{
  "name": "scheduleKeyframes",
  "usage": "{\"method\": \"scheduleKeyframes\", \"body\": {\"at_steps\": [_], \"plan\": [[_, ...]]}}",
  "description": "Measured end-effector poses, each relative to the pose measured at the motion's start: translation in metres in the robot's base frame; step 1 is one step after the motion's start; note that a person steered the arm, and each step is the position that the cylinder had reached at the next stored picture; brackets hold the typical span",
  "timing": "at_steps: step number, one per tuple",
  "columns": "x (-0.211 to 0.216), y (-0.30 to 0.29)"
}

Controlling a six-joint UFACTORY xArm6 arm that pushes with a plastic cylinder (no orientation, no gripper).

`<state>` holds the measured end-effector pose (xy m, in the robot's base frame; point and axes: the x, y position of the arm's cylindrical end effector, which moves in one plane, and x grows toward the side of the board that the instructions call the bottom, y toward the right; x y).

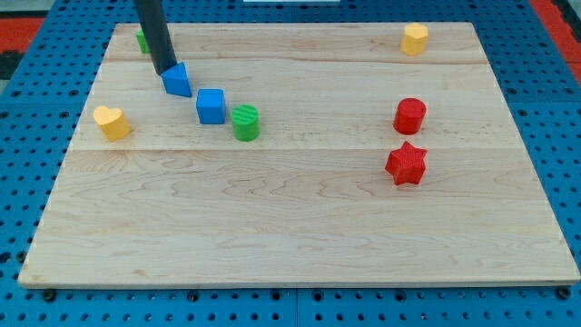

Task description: Drag the green star towards the center of the board

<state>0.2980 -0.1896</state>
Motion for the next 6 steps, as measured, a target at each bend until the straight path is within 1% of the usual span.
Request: {"method": "scheduleKeyframes", "body": {"at_steps": [2,4,6], "plan": [[-0.041,-0.059],[-0.054,-0.052],[-0.081,-0.061]]}}
